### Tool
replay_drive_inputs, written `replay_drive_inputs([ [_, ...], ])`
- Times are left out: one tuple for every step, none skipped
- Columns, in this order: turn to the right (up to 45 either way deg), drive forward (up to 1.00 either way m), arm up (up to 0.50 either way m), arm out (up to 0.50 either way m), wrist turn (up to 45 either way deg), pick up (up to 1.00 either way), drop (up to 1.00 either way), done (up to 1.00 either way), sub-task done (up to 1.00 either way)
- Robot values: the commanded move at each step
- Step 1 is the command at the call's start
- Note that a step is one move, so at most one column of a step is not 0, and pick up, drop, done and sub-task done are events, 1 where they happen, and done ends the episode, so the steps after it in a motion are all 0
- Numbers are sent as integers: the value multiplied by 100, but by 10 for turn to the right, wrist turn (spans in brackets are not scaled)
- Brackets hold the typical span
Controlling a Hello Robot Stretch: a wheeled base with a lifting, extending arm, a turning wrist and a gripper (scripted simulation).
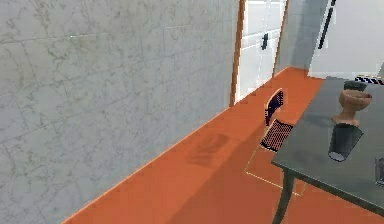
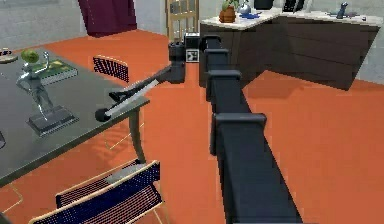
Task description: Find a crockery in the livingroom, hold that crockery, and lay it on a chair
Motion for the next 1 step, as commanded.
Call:
replay_drive_inputs([
  [0, 0, 0, 0, 0, 0, 0, 100, 0],
])
